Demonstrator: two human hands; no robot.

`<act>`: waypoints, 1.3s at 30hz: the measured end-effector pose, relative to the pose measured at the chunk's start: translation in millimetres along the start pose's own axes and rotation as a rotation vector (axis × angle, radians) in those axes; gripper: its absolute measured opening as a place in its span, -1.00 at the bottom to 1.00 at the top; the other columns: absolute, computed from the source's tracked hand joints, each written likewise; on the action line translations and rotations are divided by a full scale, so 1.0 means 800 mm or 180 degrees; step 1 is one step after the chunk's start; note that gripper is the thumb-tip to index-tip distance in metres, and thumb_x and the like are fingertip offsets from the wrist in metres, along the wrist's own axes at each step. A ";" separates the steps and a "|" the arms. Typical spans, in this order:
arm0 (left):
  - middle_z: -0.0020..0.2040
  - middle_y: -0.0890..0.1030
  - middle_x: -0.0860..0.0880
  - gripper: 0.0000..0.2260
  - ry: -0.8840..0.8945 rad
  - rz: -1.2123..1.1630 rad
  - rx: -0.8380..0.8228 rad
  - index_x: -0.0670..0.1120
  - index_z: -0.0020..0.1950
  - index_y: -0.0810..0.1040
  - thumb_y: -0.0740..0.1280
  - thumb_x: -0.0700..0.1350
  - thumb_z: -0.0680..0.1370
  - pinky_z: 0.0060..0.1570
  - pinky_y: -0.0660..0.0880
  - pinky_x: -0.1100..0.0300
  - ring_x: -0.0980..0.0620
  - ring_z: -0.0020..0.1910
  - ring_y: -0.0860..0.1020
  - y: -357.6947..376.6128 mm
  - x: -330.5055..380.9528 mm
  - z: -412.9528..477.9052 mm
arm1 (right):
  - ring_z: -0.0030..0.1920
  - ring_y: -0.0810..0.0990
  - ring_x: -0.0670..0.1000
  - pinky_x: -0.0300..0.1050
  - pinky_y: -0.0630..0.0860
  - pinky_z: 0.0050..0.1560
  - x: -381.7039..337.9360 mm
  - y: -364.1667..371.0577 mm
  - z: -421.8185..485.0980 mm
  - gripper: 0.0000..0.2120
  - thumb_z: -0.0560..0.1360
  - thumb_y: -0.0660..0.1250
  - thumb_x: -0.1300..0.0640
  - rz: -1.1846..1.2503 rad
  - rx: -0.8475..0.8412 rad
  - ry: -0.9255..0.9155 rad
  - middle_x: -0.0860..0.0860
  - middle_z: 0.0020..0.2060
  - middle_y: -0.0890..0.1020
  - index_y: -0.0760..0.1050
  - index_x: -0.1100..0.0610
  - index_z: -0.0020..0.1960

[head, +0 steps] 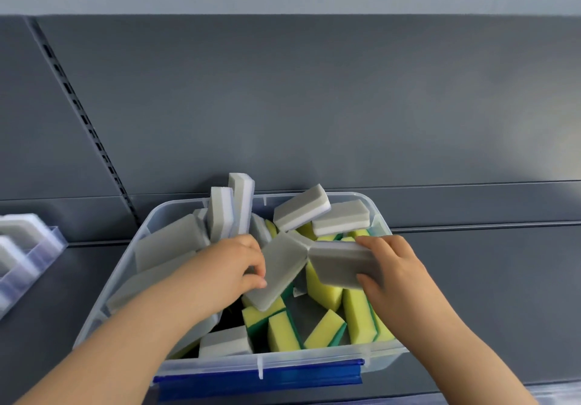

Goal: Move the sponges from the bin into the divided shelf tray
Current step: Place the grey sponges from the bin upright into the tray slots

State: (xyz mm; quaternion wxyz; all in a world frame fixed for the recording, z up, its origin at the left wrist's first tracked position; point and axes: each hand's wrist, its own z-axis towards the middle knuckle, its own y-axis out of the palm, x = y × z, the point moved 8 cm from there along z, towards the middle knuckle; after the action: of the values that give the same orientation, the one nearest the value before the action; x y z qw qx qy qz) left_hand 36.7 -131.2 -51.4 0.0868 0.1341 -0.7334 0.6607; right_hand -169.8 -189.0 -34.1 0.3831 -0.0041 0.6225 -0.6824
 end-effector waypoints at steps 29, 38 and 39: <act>-0.04 0.52 0.07 -0.28 0.0019 -0.1636 -0.0413 0.45 0.36 0.06 0.33 -0.16 0.46 -0.24 0.47 0.33 0.23 -0.31 0.48 0.013 0.014 0.036 | 0.25 0.37 -0.02 -0.29 0.27 0.09 0.014 -0.021 0.022 -0.51 0.53 0.25 0.15 0.0361 0.0003 0.0268 -0.10 0.32 0.37 0.19 -0.10 0.40; 0.06 0.33 0.18 -0.50 -0.0010 -0.1708 0.0598 0.43 0.10 0.27 0.38 -0.11 0.43 -0.15 0.42 0.32 0.18 -0.06 0.44 -0.005 0.019 0.036 | 0.24 0.37 -0.04 -0.35 0.23 0.07 0.022 -0.024 0.029 -0.49 0.52 0.28 0.12 0.0326 0.0097 0.0221 -0.09 0.27 0.41 0.20 -0.07 0.41; 0.05 0.35 0.17 -0.57 -0.0043 -0.1754 0.0768 0.38 0.07 0.30 0.41 -0.07 0.43 -0.10 0.45 0.28 0.19 -0.06 0.46 -0.007 0.019 0.036 | 0.23 0.37 -0.05 -0.37 0.22 0.06 0.024 -0.026 0.027 -0.49 0.52 0.28 0.13 0.0298 0.0104 0.0164 -0.09 0.26 0.41 0.21 -0.07 0.42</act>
State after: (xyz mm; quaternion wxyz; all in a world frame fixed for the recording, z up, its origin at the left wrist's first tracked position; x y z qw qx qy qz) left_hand 25.7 -161.3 -44.4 0.2414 0.3418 -0.5862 0.6938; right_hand -183.5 -219.2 -20.7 0.3984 0.0488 0.6205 -0.6737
